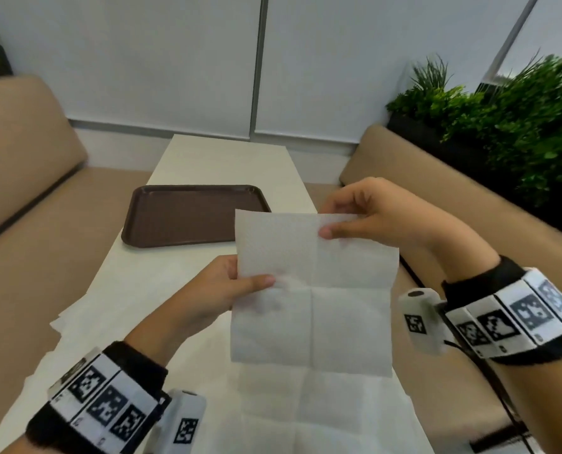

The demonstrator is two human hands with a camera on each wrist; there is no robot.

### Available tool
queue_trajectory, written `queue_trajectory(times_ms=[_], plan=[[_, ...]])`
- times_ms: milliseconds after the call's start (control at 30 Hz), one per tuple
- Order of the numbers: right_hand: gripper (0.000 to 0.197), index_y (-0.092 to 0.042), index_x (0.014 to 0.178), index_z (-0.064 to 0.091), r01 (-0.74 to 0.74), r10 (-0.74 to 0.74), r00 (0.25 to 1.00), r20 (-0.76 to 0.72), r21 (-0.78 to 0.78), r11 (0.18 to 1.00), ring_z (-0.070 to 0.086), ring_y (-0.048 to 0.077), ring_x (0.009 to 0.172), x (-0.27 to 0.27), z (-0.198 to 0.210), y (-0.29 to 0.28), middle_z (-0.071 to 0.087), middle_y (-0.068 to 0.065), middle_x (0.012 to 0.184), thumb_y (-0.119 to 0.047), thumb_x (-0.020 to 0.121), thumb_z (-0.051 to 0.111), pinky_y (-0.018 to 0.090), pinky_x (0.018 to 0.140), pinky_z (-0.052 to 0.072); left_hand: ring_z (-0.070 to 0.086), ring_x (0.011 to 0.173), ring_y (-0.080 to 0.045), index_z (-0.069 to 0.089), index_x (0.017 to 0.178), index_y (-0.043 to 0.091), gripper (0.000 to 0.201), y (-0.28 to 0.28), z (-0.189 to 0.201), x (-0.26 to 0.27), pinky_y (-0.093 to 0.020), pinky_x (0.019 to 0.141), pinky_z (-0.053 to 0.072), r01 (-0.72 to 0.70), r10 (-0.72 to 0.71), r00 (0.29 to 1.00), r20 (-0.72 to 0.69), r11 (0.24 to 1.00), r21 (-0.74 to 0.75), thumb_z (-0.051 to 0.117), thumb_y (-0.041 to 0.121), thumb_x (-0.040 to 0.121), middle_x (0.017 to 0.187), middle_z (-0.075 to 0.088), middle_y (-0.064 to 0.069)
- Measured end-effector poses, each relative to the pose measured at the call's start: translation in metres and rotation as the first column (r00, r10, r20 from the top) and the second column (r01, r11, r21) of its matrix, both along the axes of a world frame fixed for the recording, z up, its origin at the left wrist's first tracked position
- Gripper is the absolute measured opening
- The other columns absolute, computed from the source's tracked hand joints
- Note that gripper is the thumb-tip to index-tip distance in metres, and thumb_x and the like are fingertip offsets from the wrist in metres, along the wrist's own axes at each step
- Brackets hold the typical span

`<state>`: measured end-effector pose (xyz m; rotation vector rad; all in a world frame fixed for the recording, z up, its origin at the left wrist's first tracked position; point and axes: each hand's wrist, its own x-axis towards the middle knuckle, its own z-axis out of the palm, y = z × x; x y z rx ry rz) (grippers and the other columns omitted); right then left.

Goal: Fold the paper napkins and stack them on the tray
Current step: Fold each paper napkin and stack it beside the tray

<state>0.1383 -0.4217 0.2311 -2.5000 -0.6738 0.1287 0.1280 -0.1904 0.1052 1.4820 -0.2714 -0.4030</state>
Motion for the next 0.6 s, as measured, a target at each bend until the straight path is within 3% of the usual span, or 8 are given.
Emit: queue_trajectory(times_ms=[100,167,267,400,467,600], plan=[[0.046,-0.019,0.1,0.069,0.096,-0.016,0.971,-0.237,0.33,0.939,0.071,0.018,0.092,0.0,-0.016,-0.029,0.074,0.004,0.101,-0.049,0.067,0.079,0.028,0.079,0.057,0.072,0.085,-0.019,0.068,0.102,0.006,0.03,0.008,0.01,0.004,-0.027,0.066,0.058,-0.088,0.079,0.995,-0.06,0.982,-0.165,0.066,0.018,0.075,0.099,0.074,-0.008],[0.065,-0.011,0.113,0.064,0.168,0.056,0.922,-0.384,0.525,0.834,0.067,0.026,0.104,-0.004,-0.047,-0.039,0.069,0.011,0.115,-0.039,0.059,0.086,0.034,0.086,0.056,0.072,0.082,-0.02,0.071,0.098,0.006,0.032,0.014,0.011,0.007,-0.027,0.063,0.058,-0.12,0.102,0.991,-0.086,0.963,-0.24,0.071,0.022,0.07,0.099,0.074,-0.01],[0.045,-0.007,0.112,0.064,0.221,0.04,0.92,-0.391,0.599,0.77,0.067,0.028,0.105,-0.011,-0.089,-0.028,0.069,0.012,0.114,-0.02,0.072,0.079,0.033,0.084,0.056,0.072,0.087,-0.022,0.074,0.094,0.012,0.037,0.021,0.011,0.009,-0.028,0.066,0.058,-0.097,0.088,0.995,-0.048,0.966,-0.239,0.078,0.029,0.062,0.104,0.073,-0.011],[0.026,-0.003,0.107,0.065,0.275,-0.019,0.934,-0.356,0.686,0.674,0.069,0.028,0.095,-0.013,-0.101,-0.024,0.071,0.014,0.107,-0.01,0.082,0.062,0.033,0.077,0.057,0.069,0.098,-0.022,0.074,0.098,0.019,0.06,0.034,0.009,0.009,-0.024,0.071,0.056,0.006,0.004,0.998,0.064,0.988,-0.155,0.092,0.034,0.043,0.108,0.072,-0.007],[0.026,-0.006,0.108,0.064,0.266,-0.028,0.943,-0.331,0.701,0.662,0.069,0.026,0.096,-0.012,-0.102,-0.027,0.072,0.011,0.106,-0.01,0.083,0.06,0.031,0.077,0.056,0.069,0.1,-0.02,0.075,0.097,0.021,0.064,0.04,0.008,0.011,-0.021,0.074,0.055,0.018,-0.005,0.995,0.1,0.991,-0.132,0.093,0.043,0.039,0.108,0.072,-0.007],[0.024,-0.002,0.106,0.065,0.213,-0.069,0.97,-0.231,0.688,0.694,0.069,0.02,0.094,-0.012,-0.101,-0.031,0.073,0.006,0.099,-0.012,0.084,0.059,0.028,0.077,0.055,0.068,0.103,-0.017,0.076,0.099,0.027,0.061,0.045,0.006,0.014,-0.019,0.078,0.054,0.01,0.009,0.99,0.138,0.991,-0.13,0.087,0.054,0.045,0.109,0.072,-0.004]])
